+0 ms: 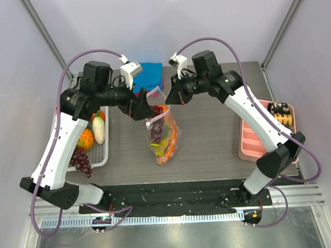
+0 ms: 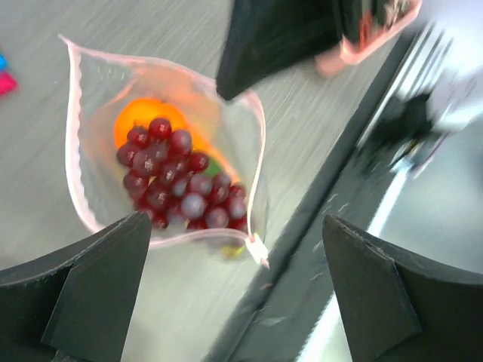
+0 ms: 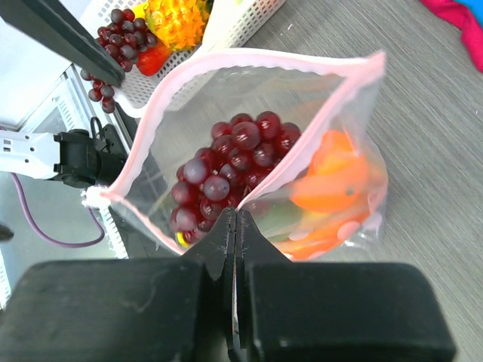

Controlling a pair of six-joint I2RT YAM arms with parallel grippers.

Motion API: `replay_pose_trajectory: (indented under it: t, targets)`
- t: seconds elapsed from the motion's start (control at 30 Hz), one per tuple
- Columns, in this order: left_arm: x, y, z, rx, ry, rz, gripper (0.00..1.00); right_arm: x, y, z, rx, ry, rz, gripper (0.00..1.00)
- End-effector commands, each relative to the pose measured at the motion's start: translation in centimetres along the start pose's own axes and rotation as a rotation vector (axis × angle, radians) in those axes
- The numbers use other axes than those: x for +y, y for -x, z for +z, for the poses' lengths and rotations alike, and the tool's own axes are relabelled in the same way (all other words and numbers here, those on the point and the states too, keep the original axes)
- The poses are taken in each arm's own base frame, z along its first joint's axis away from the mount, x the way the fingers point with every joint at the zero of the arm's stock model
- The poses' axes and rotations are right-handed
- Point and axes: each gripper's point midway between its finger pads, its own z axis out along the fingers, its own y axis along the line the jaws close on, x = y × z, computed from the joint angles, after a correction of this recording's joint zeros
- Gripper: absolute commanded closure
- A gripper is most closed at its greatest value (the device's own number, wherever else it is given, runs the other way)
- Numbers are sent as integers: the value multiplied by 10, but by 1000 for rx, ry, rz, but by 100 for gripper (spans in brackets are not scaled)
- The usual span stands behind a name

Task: Place the food in the zip-top bag and seal the zipper
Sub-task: Place the fake fruit in the zipper food storage bag, then zip the zipper food storage bag at the center of the board.

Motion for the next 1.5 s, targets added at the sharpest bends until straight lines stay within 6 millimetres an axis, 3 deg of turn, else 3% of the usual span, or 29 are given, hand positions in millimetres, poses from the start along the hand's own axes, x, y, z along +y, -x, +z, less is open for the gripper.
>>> replay_pose_trajectory:
  t: [0.0, 0.07, 0.13, 0.33, 0.43, 0.53, 0.7, 0.73, 0.83, 0.97, 1.07, 1.13, 1.2, 1.3, 1.33, 1.37, 1.43, 1.47]
  targets:
    - [0, -30, -19, 80, -67, 420, 0, 27, 27, -26, -107, 47, -105, 99]
    - [2, -43, -22, 81, -85, 570, 2, 29, 28, -25, -111, 56, -110, 99]
    - [8, -41, -28, 45, -63, 831, 2, 31, 29, -24, -111, 63, -115, 99]
    - [32, -60, -18, 174, -122, 1162, 6, 33, 29, -25, -112, 65, -130, 99]
    - [38, -74, -12, 225, -164, 1203, 8, 33, 27, -25, -108, 66, -135, 99]
    - [44, -70, 0, 172, -138, 1269, 12, 34, 26, -22, -102, 74, -137, 99]
    - [49, -78, 16, 165, -155, 1282, 36, 38, 27, -21, -101, 87, -144, 99]
    - [46, -76, 15, 155, -155, 1272, 50, 36, 27, -21, -104, 83, -168, 99]
    - [20, -69, 8, 100, -199, 1196, 79, 33, 27, -19, -102, 77, -189, 99]
    - [-23, -60, 0, 7, -221, 1158, 99, 33, 36, -8, -131, 92, -221, 99]
    - [-52, -51, 0, -71, -214, 1065, 100, 46, 51, 1, -171, 133, -260, 99]
    - [-60, -56, 3, -45, -203, 984, 100, 61, 58, 8, -181, 177, -296, 99]
    - [-53, -55, 10, -22, -158, 894, 100, 69, 60, 10, -185, 197, -327, 99]
    - [-47, -57, 16, -14, -107, 752, 100, 76, 58, 10, -185, 213, -347, 79]
    - [-40, -64, 21, -1, -77, 689, 100, 73, 52, 12, -171, 206, -339, 59]
    - [-40, -58, 20, -43, -53, 674, 100, 72, 51, 6, -177, 183, -345, 49]
    - [-32, -65, 24, -37, -14, 633, 100, 63, 39, 5, -157, 143, -345, 31]
    - [-30, -64, 25, -47, 0, 594, 100, 64, 41, -10, -183, 106, -360, 29]
